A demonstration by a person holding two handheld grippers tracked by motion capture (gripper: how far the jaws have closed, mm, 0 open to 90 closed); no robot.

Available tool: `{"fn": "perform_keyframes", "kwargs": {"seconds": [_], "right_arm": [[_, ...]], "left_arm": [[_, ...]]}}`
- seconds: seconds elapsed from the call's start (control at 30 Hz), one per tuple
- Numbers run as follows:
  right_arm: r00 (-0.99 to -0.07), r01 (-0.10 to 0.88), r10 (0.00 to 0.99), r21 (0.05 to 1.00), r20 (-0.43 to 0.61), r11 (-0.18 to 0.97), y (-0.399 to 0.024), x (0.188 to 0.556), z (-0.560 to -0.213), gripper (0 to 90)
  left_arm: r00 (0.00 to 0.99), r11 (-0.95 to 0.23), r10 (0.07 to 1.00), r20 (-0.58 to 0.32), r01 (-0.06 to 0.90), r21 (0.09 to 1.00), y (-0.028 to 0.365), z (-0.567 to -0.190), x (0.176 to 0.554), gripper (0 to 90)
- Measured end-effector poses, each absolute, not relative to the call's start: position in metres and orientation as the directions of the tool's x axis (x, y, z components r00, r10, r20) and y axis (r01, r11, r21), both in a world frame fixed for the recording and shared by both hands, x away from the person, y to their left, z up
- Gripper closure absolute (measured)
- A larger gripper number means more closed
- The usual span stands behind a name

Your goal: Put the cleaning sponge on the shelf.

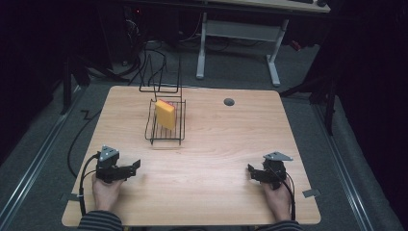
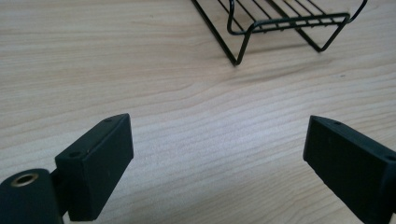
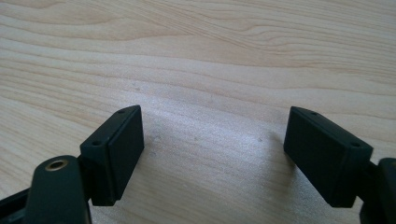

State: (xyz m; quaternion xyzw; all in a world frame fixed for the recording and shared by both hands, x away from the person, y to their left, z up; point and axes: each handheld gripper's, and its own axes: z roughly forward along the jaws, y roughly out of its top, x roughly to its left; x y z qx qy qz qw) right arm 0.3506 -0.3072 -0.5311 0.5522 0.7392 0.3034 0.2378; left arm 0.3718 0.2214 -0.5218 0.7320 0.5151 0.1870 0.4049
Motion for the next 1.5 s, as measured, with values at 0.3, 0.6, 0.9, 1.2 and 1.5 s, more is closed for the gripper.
{"fn": "perform_keyframes", "kwargs": {"seconds": [0.3,0.6,0.9,1.2,1.5], "right_arm": [[-0.277,0.672,0.961,0.711,-0.017,0.206,-0.307,0.351,-0.531,20.3],[-0.276,0.673,0.961,0.711,-0.016,0.205,-0.307,0.35,-0.531,20.3],[-0.274,0.674,0.962,0.711,-0.014,0.202,-0.307,0.35,-0.531,20.3],[-0.274,0.673,0.962,0.711,-0.014,0.203,-0.307,0.35,-0.531,20.3],[-0.276,0.672,0.961,0.711,-0.016,0.205,-0.307,0.35,-0.531,20.3]], "left_arm": [[0.391,-0.187,0.916,-0.09,0.614,0.767,0.216,-0.533,0.372,9.3],[0.383,-0.216,0.922,-0.055,0.627,0.749,0.213,-0.536,0.371,9.8],[0.375,-0.249,0.927,-0.015,0.644,0.723,0.207,-0.538,0.371,11.5],[0.373,-0.249,0.928,-0.013,0.644,0.723,0.207,-0.538,0.371,12.2],[0.374,-0.249,0.927,-0.014,0.644,0.724,0.207,-0.538,0.371,12.7]]}}
